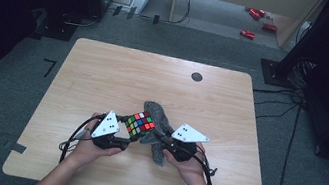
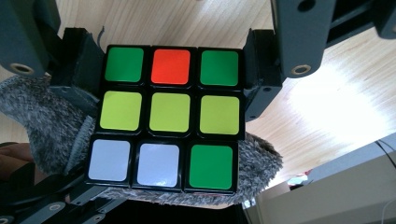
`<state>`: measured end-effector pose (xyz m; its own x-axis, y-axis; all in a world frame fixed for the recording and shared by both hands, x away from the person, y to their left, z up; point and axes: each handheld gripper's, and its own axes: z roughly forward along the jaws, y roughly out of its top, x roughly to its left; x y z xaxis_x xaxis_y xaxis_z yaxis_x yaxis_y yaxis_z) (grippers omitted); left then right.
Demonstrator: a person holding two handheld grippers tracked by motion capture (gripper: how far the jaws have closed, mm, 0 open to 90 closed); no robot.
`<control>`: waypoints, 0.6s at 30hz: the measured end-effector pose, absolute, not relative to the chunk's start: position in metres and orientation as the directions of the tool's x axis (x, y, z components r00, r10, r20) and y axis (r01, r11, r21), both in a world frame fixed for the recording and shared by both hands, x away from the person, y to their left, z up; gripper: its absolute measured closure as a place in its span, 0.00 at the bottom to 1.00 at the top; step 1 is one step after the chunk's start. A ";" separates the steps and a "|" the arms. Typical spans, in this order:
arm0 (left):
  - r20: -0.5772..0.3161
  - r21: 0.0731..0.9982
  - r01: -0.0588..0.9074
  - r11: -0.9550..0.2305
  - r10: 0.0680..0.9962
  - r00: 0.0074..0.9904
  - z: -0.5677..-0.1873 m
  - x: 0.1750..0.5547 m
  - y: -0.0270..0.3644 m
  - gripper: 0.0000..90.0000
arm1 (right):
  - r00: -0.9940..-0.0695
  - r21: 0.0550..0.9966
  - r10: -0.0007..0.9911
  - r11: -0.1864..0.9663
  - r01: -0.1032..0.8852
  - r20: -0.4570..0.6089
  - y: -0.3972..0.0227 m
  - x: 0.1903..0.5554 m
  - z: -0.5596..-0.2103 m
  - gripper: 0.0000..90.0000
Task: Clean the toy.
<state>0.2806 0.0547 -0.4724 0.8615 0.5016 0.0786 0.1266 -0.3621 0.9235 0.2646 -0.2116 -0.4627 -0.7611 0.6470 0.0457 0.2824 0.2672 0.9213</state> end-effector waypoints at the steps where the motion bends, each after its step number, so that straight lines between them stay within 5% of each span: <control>1: 0.076 0.924 0.127 -0.360 0.500 0.862 -0.472 0.281 0.055 0.38 | -0.767 0.923 0.641 0.272 0.273 0.038 -0.212 0.264 -0.462 0.86; 18: 0.040 0.935 0.141 -0.326 0.490 0.871 -0.470 0.282 0.058 0.38 | -0.802 0.922 0.597 0.324 0.212 -0.025 -0.209 0.262 -0.467 0.86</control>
